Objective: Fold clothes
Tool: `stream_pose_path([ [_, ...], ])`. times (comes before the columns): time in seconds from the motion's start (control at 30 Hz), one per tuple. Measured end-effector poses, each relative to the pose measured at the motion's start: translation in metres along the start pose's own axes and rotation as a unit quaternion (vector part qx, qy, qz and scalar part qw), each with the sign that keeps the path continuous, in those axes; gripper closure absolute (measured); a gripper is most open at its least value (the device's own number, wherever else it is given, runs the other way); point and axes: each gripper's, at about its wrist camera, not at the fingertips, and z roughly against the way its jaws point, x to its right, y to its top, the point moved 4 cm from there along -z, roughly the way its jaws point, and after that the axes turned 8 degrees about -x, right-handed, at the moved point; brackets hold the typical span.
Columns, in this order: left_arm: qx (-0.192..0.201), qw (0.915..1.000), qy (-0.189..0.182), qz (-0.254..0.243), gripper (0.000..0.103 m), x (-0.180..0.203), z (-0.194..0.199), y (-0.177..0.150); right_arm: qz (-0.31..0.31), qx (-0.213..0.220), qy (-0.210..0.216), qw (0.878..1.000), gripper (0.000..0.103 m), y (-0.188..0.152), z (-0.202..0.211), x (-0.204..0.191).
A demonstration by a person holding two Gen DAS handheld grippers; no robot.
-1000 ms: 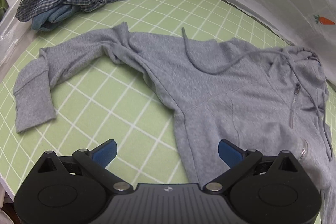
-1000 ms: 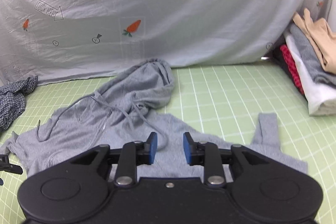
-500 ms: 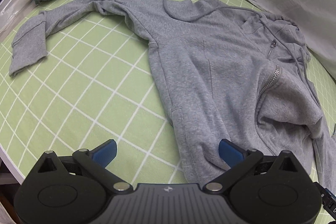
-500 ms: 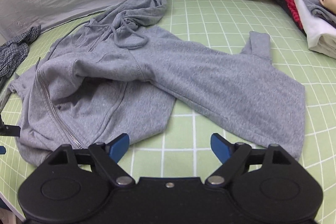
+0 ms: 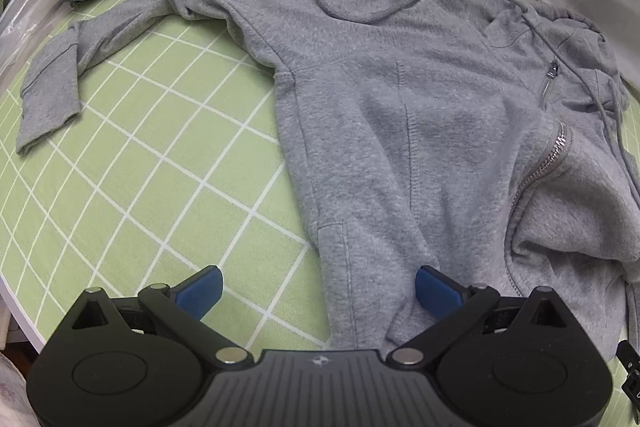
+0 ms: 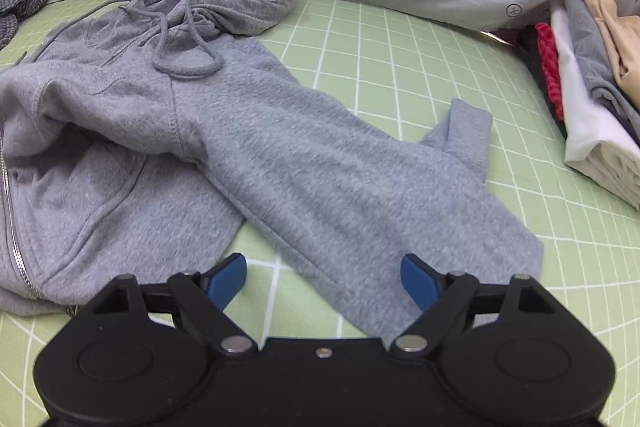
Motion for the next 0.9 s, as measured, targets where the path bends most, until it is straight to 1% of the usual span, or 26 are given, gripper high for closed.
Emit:
stream_pose_path([
  [0.07,-0.004,1.0,0.006,-0.003,0.002,0.004,-0.004,0.005,-0.001,0.006,0.012,1.0,0.053,0.009,-0.001,0.006],
  [0.1,-0.005,0.9999,0.008,-0.003,0.001,0.004,-0.005,0.006,0.003,0.007,0.008,1.0,0.098,0.015,-0.001,0.009],
  [0.27,-0.009,0.9998,0.019,-0.005,0.0,0.008,-0.009,0.012,0.01,0.088,-0.04,0.995,0.099,0.085,0.026,0.03],
  [0.33,-0.011,0.9998,0.018,-0.001,0.0,0.009,-0.011,0.013,0.028,0.154,-0.057,0.986,0.098,0.121,0.044,0.027],
  [0.37,-0.013,0.9998,0.016,0.001,0.0,0.009,-0.012,0.013,0.041,0.196,-0.06,0.978,0.098,0.139,0.054,0.021],
  [0.4,-0.014,0.9998,0.014,0.003,0.0,0.008,-0.013,0.014,0.053,0.228,-0.066,0.97,0.096,0.15,0.058,0.014],
  [0.43,-0.015,0.9998,0.012,0.007,0.0,0.007,-0.013,0.013,0.065,0.255,-0.073,0.962,0.089,0.16,0.061,0.006],
  [0.47,-0.016,0.9998,0.009,0.011,0.0,0.005,-0.014,0.013,0.081,0.257,-0.085,0.959,0.084,0.164,0.054,-0.003],
  [0.5,-0.017,0.9997,0.005,0.016,0.0,0.003,-0.014,0.013,0.094,0.254,-0.095,0.958,0.076,0.167,0.045,-0.011],
  [0.53,-0.018,0.9996,0.002,0.02,0.0,0.002,-0.014,0.012,0.094,0.216,-0.089,0.968,0.076,0.166,0.028,-0.013],
  [0.6,-0.018,0.9995,-0.003,0.025,0.0,-0.001,-0.014,0.012,0.089,0.142,-0.075,0.983,0.077,0.161,-0.004,-0.016],
  [0.63,-0.018,0.9995,-0.005,0.027,0.0,-0.002,-0.014,0.011,0.051,0.122,-0.049,0.99,0.075,0.153,-0.009,-0.01],
  [0.67,-0.017,0.9994,-0.006,0.028,0.0,-0.003,-0.014,0.011,0.015,0.11,-0.02,0.994,0.073,0.144,-0.01,-0.005],
  [0.7,-0.017,0.9995,-0.004,0.027,0.0,-0.003,-0.014,0.011,-0.002,0.101,0.002,0.995,0.064,0.134,-0.009,-0.004],
  [0.73,-0.016,0.9995,-0.003,0.026,0.0,-0.002,-0.014,0.012,-0.019,0.092,0.025,0.995,0.06,0.124,-0.008,-0.003],
  [0.8,-0.017,0.9997,0.002,0.019,0.0,0.0,-0.015,0.014,-0.051,0.073,0.069,0.994,0.059,0.105,-0.007,-0.001],
  [0.9,-0.018,0.9998,0.004,0.012,0.0,0.002,-0.015,0.016,-0.035,0.055,0.103,0.993,0.059,0.084,-0.005,-0.016],
])
